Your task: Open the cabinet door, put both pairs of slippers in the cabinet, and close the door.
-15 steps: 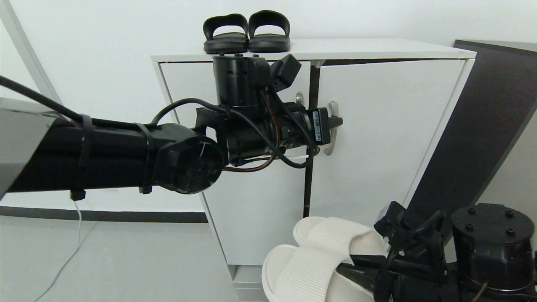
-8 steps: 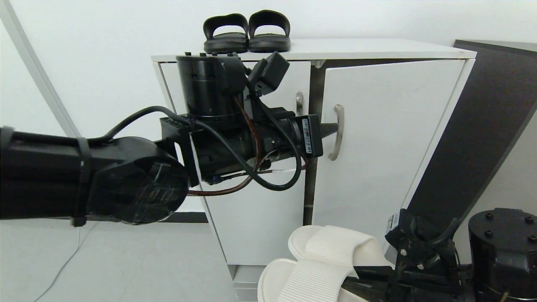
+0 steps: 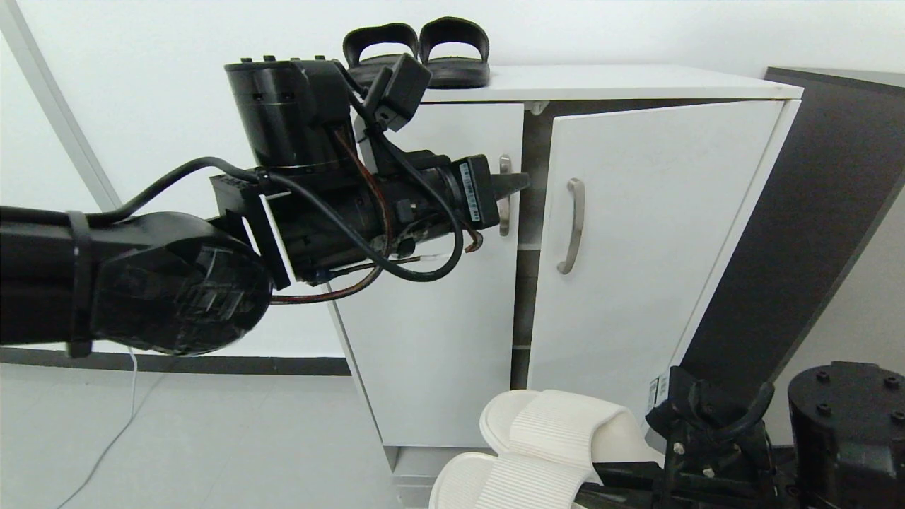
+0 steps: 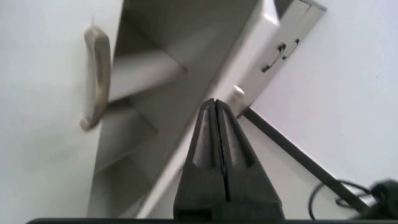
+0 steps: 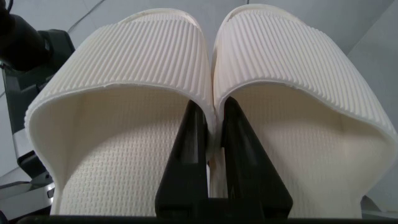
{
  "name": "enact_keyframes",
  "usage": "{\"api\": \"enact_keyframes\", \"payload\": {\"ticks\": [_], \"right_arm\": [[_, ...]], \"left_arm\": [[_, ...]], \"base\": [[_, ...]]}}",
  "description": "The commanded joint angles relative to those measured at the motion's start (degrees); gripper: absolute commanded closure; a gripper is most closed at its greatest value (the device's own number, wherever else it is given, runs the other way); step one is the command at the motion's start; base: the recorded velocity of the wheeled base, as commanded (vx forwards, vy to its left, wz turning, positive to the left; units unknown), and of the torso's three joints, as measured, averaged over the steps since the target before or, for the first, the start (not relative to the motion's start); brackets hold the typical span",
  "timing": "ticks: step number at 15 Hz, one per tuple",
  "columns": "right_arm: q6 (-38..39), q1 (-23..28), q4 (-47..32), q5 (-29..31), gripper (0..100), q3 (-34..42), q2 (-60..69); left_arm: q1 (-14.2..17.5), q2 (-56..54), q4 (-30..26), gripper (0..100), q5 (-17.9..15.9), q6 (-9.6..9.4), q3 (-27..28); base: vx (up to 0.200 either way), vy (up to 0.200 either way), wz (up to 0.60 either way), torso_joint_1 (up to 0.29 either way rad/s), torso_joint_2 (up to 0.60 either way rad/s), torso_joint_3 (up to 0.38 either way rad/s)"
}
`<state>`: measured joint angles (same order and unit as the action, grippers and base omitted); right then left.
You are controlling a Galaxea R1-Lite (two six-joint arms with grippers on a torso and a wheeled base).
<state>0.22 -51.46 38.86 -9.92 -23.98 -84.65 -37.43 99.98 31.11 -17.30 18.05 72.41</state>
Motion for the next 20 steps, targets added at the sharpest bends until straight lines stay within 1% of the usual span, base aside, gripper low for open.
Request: {"api": "enact_keyframes", "payload": {"ticks": [1, 2, 8, 11, 13, 14, 15, 17, 18, 19, 20], "right_arm": [[-0.22, -0.05, -0.02, -0.01, 100, 0.16, -0.25], [-0.22, 0.04, 0.07, -0.01, 100, 0.25, -0.51], [-0.31, -0.05, 0.25, -0.10, 100, 0.16, -2.10], [-0.31, -0.57, 0.25, -0.10, 100, 0.16, -2.18], [-0.22, -0.66, 0.25, -0.10, 100, 0.16, -2.54], [-0.31, -1.01, 0.25, -0.10, 100, 0.42, -2.62], [-0.31, -1.89, 0.25, -0.10, 100, 0.42, -2.54], [-0.31, -3.39, 0.25, 0.08, 100, 0.86, -2.10], [-0.31, -3.91, 0.25, 0.08, 100, 0.86, -2.10], [-0.31, -4.09, 0.25, 0.08, 100, 0.86, -2.10], [-0.31, -4.09, 0.25, 0.08, 100, 0.95, -2.10]], "left_arm": [[0.69, 4.18, 0.27, 100, -0.02, 0.05, 3.35], [0.69, 5.85, 0.27, 100, -0.02, 0.05, 5.11], [0.34, 10.33, 0.27, 100, -0.02, 0.05, 10.56], [0.16, 10.94, 0.35, 100, -0.02, 0.05, 11.35], [-0.63, 10.77, 0.35, 100, -0.02, -0.04, 10.73], [-1.42, 10.24, 0.44, 100, -0.02, -0.12, 9.77], [-3.71, 9.36, 1.76, 100, -0.02, -0.21, 7.83], [-8.37, 7.08, 6.95, 100, 0.07, -0.48, 2.12], [-10.21, 6.02, 8.00, 100, -0.02, -0.48, 0.45], [-11.27, 5.67, 8.09, 100, -0.02, -0.56, 0.01], [-11.62, 5.58, 8.18, 100, -0.02, -0.56, 0.10]], "base": [[0.000, 0.000, 0.00, 0.000, 0.00, 0.000], [0.000, 0.000, 0.00, 0.000, 0.00, 0.000], [0.000, 0.000, 0.00, 0.000, 0.00, 0.000], [0.000, 0.000, 0.00, 0.000, 0.00, 0.000], [-0.200, 0.000, 0.00, 0.005, 0.00, 0.000], [-0.200, 0.000, 0.00, 0.002, 0.01, 0.002], [-0.200, 0.000, 0.00, 0.002, 0.00, -0.002], [0.000, 0.000, 0.00, 0.000, 0.00, 0.000], [0.000, 0.000, 0.00, 0.000, 0.00, 0.000], [0.000, 0.000, 0.00, 0.000, 0.00, 0.000], [0.000, 0.000, 0.00, 0.000, 0.00, 0.000]]}}
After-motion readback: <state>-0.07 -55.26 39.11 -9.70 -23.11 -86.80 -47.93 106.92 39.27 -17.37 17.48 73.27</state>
